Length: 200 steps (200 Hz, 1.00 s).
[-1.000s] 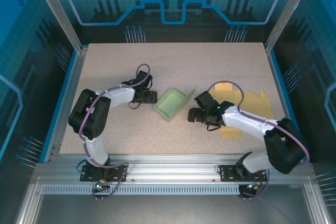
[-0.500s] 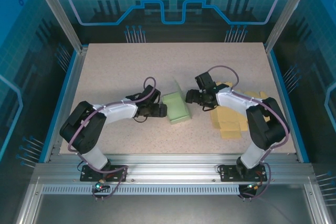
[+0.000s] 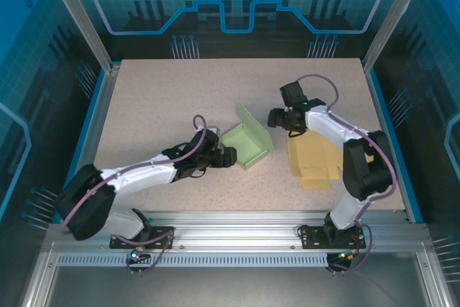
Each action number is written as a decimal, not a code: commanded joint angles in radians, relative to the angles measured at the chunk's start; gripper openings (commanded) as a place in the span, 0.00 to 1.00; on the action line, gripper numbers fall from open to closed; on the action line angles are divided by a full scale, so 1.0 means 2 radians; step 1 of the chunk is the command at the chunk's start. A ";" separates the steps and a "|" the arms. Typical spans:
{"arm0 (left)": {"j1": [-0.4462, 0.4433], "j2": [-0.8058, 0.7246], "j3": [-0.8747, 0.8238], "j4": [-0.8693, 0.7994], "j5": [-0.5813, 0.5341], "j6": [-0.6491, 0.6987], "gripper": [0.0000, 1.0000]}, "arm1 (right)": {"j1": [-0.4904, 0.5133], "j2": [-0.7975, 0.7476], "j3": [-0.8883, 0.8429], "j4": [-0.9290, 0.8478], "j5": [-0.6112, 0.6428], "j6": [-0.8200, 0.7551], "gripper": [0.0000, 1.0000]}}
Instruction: Fold the paper box
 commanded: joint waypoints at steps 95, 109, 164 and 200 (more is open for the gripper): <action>0.190 0.095 0.152 0.040 0.305 0.448 0.89 | 0.030 -0.356 -0.168 -0.100 0.006 0.015 1.00; 0.192 0.130 0.178 0.039 0.327 0.492 0.89 | 0.039 -0.385 -0.187 -0.092 -0.004 0.023 1.00; 0.196 0.232 0.259 0.036 0.406 0.564 0.89 | 0.094 -0.419 -0.226 -0.064 0.009 0.039 1.00; 0.196 0.278 0.306 0.012 0.444 0.598 0.89 | 0.109 -0.416 -0.229 -0.050 0.015 0.047 1.00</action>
